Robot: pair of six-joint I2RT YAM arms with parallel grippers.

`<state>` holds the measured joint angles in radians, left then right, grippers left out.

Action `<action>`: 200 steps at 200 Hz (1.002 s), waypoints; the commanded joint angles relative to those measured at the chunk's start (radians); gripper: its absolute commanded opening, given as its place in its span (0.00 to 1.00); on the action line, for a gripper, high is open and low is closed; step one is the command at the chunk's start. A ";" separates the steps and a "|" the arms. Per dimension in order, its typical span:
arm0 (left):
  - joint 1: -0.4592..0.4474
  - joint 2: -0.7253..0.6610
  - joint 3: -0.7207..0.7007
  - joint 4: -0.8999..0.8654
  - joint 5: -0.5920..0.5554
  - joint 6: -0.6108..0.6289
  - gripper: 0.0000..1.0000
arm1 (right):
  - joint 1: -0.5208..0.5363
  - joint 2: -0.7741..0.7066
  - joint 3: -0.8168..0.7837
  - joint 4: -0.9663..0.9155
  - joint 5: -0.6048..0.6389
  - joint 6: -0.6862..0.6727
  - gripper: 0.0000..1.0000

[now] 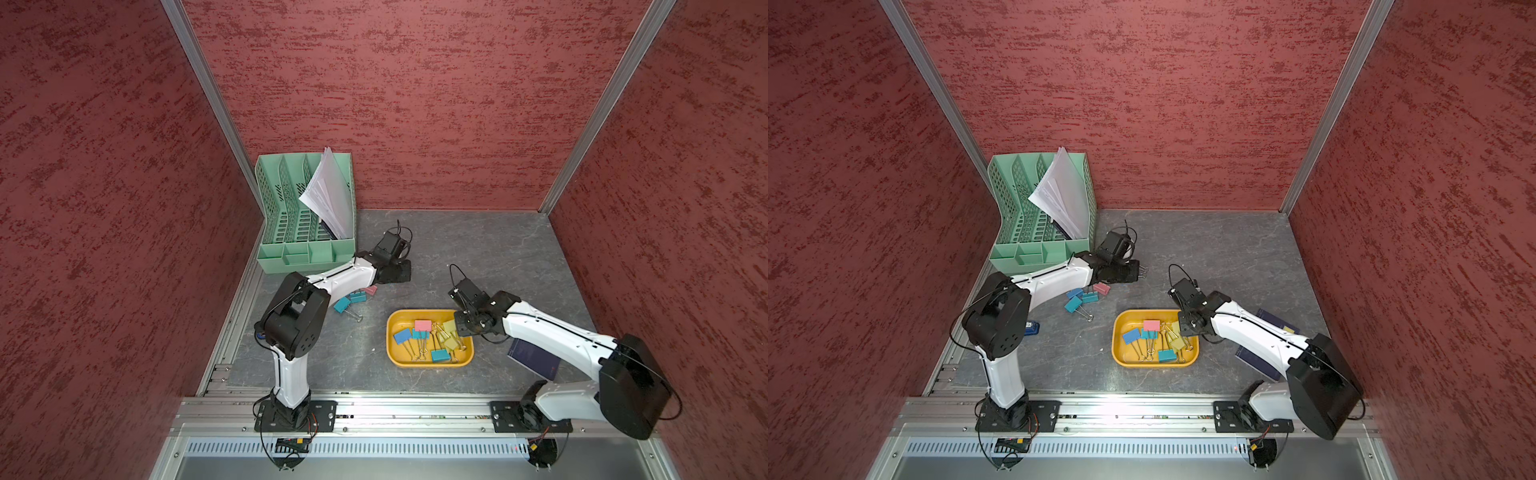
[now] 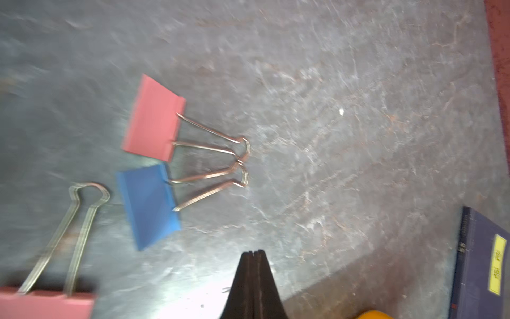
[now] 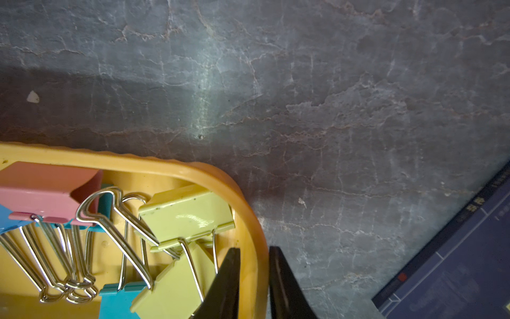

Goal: Put the binder clips in the storage box
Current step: Move the storage box to the center of the board.

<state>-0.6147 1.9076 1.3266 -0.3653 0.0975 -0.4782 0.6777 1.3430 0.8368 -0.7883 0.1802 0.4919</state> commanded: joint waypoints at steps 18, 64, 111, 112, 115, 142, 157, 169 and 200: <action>0.034 0.103 0.021 0.022 0.001 -0.039 0.00 | -0.007 -0.003 -0.007 0.044 -0.029 -0.013 0.22; 0.069 0.144 0.123 0.027 0.014 -0.009 0.00 | -0.007 0.007 -0.005 0.053 -0.030 -0.016 0.21; 0.064 0.245 0.326 -0.054 0.037 0.021 0.00 | -0.008 0.041 -0.004 0.070 -0.031 -0.022 0.20; 0.064 0.249 0.333 -0.059 0.037 0.023 0.00 | -0.008 0.041 -0.004 0.070 -0.030 -0.023 0.20; 0.065 0.262 0.353 -0.071 0.037 0.027 0.00 | -0.007 0.044 -0.002 0.070 -0.033 -0.023 0.20; 0.074 0.383 0.533 -0.175 0.027 0.061 0.00 | -0.007 0.053 0.003 0.076 -0.033 -0.027 0.18; 0.090 0.437 0.603 -0.225 0.021 0.068 0.00 | -0.007 0.048 0.005 0.071 -0.031 -0.029 0.18; 0.099 0.467 0.641 -0.248 0.013 0.077 0.00 | -0.008 0.042 0.006 0.066 -0.029 -0.032 0.18; 0.099 0.516 0.697 -0.288 0.012 0.103 0.00 | -0.009 0.037 0.010 0.060 -0.022 -0.035 0.17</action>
<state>-0.5201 2.4001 1.9739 -0.5804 0.1188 -0.4156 0.6769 1.3937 0.8364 -0.7452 0.1654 0.4679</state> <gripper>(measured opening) 0.043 0.171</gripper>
